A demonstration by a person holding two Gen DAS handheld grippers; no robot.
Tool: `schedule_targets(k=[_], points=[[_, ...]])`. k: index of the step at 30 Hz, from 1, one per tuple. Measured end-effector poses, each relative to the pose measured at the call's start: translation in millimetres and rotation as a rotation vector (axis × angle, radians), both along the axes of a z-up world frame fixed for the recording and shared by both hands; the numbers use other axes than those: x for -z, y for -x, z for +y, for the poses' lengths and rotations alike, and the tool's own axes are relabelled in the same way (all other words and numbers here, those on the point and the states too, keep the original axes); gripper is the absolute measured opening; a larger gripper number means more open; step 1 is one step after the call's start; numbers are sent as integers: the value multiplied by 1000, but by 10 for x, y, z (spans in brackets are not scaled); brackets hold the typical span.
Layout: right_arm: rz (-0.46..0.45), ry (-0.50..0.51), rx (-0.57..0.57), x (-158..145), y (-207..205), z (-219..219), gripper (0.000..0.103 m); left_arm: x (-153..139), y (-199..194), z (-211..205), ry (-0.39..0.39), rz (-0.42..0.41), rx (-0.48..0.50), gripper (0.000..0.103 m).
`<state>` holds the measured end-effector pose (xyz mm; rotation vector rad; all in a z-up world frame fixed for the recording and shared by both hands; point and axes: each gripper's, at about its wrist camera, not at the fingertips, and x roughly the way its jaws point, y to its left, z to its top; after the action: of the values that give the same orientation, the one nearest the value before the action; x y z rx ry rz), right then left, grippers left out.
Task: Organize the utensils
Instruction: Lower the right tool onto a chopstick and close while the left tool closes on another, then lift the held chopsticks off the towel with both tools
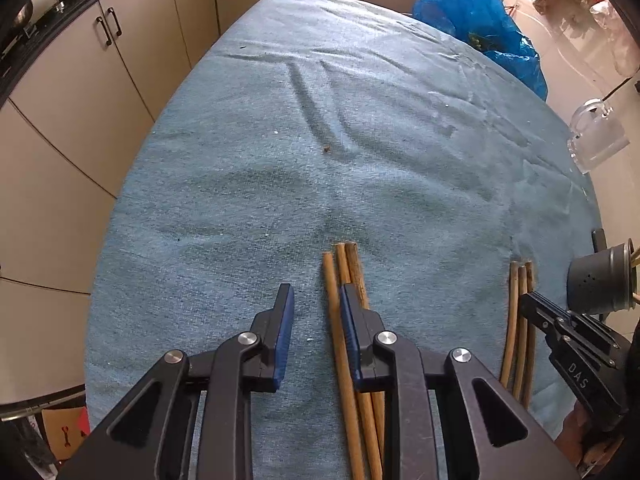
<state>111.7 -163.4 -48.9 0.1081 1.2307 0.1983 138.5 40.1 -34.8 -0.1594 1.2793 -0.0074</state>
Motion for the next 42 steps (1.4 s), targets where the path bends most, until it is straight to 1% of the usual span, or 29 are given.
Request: schedule_targets(k=[3,6,8,9,12,15,16,17,19,21,23,26,27,31,33,36,37,40,42], points=[[-2,0,-1,-1,12,-4,9,3,-17,-72,-41,-5,13,22],[-5,1,-5,-2,9,7,9,12,-15,-78,-82,12,8,21],[-2,1,-7,-2,10,-1,9,29,-5,-70,-97,14,22,18],[-1,1,-8,-4,5,1,9,32,-11,-57,-109,13,17,18],[6,17,1,-4,-66,40,9,32,-68,-57,-111,19,0,18],[6,45,4,-5,-136,100,9,45,-97,-118,-151,2,9,19],[1,58,-2,-8,-155,123,8,44,-90,-122,-153,-4,4,14],[-3,63,-4,-5,-162,133,8,41,-80,-115,-149,-12,-3,7],[-14,71,-10,-6,-158,149,8,20,-52,-72,-105,-31,-9,5],[-29,28,-8,-27,-120,112,7,-25,58,0,-36,-68,-21,5],[-60,8,-5,-94,-41,86,7,-123,190,57,-27,-117,-37,5],[-145,-20,-19,-311,137,101,7,-388,459,133,4,-227,-60,5],[-175,-31,-24,-392,210,104,7,-513,565,148,7,-275,-72,5],[-340,-78,-45,-777,587,85,7,-960,1016,82,-2,-460,-72,5],[-404,-102,-56,-918,753,63,7,-1122,1203,47,-4,-532,-62,5],[-521,-127,-81,-1136,1079,29,7,-1278,1464,-56,-23,-610,-36,5],[-559,-126,-92,-1191,1190,32,7,-1309,1498,-92,-23,-623,-28,5],[-648,-135,-122,-1292,1438,10,7,-1356,1676,-173,-14,-643,-3,5],[-678,-141,-140,-1323,1576,-9,7,-1349,1772,-209,-15,-648,7,5]])
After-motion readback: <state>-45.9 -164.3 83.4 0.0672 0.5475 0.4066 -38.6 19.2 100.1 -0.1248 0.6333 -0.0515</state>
